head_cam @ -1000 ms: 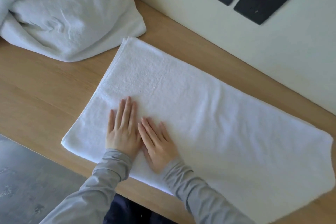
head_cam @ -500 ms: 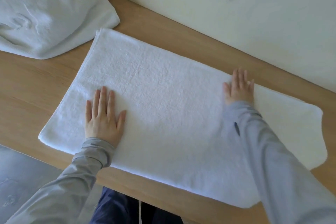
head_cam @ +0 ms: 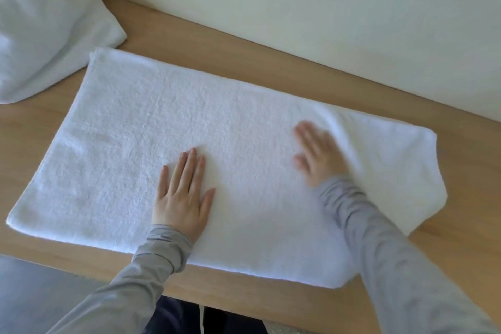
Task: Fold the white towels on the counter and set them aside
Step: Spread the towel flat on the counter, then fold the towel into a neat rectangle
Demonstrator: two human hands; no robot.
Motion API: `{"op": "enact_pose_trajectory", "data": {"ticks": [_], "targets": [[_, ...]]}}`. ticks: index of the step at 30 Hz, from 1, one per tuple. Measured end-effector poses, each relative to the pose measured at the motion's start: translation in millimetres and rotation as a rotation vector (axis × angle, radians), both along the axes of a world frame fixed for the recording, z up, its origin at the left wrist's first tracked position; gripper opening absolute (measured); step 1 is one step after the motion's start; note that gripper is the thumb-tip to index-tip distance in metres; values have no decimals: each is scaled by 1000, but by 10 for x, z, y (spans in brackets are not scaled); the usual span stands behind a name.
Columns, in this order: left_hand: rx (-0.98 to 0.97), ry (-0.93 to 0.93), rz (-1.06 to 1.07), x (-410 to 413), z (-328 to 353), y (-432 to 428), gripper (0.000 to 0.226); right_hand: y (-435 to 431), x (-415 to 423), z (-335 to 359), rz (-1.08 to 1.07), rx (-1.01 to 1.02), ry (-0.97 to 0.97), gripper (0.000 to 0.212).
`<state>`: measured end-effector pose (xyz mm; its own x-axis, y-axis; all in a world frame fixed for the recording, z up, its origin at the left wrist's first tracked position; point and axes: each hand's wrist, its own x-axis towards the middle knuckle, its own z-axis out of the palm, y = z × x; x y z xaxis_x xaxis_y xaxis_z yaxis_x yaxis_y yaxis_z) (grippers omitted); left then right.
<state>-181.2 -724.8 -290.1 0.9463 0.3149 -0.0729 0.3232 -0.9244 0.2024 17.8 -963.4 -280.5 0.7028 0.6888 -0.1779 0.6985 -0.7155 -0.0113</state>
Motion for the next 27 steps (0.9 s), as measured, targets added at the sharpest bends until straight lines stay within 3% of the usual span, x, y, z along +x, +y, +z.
{"op": "enact_pose_trajectory", "data": {"ticks": [4,10,16,20,23,27], "targets": [[15,-7,7,-3,-33,5,64,-371,626,-81,-440,20,33,59],[16,5,18,8,-12,-11,64,-116,500,-10,-632,-8,56,59],[-1,22,22,17,23,-19,65,622,-1016,111,-215,178,126,61],[-12,28,2,14,50,-18,66,538,-1802,40,-84,86,93,59],[-11,44,1,18,58,-19,66,158,-1832,109,-363,175,107,58],[-12,52,-1,16,49,-22,66,-466,-1652,346,-867,539,26,56]]}}
